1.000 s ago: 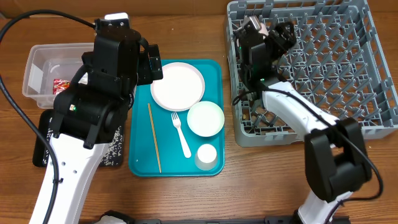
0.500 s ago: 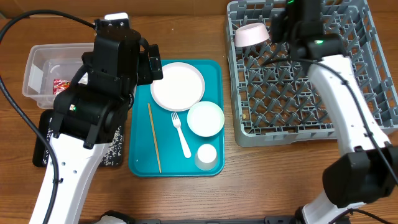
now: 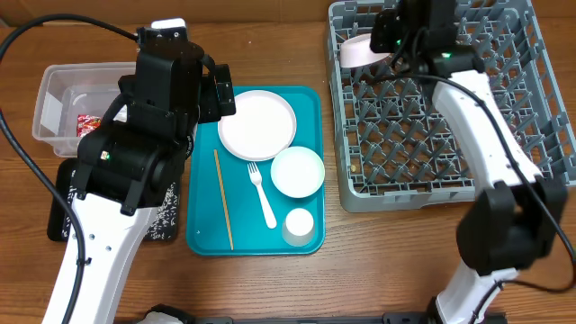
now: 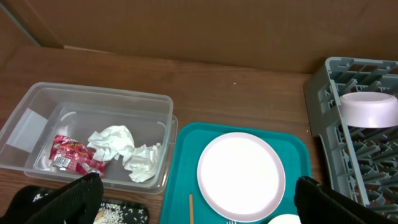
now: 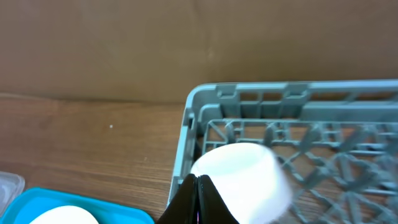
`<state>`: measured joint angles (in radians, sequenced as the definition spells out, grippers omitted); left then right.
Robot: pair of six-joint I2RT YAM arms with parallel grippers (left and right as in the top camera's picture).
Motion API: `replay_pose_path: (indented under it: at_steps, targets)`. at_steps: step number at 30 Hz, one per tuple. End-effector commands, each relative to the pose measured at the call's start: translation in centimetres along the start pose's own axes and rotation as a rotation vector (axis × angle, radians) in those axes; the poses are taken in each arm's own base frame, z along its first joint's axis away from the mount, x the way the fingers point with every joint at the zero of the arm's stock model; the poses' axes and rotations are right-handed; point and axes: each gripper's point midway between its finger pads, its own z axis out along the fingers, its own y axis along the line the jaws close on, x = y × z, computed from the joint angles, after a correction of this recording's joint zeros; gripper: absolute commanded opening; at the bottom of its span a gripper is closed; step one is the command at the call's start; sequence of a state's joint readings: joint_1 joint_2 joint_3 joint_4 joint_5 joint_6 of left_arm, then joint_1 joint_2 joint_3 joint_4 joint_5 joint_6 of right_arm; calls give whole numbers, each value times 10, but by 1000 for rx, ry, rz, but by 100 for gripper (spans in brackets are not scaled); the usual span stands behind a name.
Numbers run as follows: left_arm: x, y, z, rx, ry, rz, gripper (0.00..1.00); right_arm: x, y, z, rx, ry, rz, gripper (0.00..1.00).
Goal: Sort waste into correct bins and load items into the dishwasher
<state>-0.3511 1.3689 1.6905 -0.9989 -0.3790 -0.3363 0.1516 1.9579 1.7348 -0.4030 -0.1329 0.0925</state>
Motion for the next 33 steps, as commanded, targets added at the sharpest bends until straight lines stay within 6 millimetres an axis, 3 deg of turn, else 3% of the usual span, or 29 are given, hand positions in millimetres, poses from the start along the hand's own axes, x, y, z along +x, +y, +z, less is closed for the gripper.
replay_pose_path:
  at_steps: [1,12,17,22,33]
  targets:
    - [-10,4,-7,-5,-33,-3,100,5,16,15,-115,9,3,4]
    - [-10,4,-7,-6,-33,-3,100,31,-1,53,-72,36,10,4]
    - [-10,4,-7,-6,-33,-3,100,44,-8,54,-35,86,20,4]
    - [-10,4,-7,-5,-33,-3,100,50,-28,54,77,98,19,4]
    - [-10,4,-7,-5,-33,-3,100,45,-28,55,76,75,18,4]
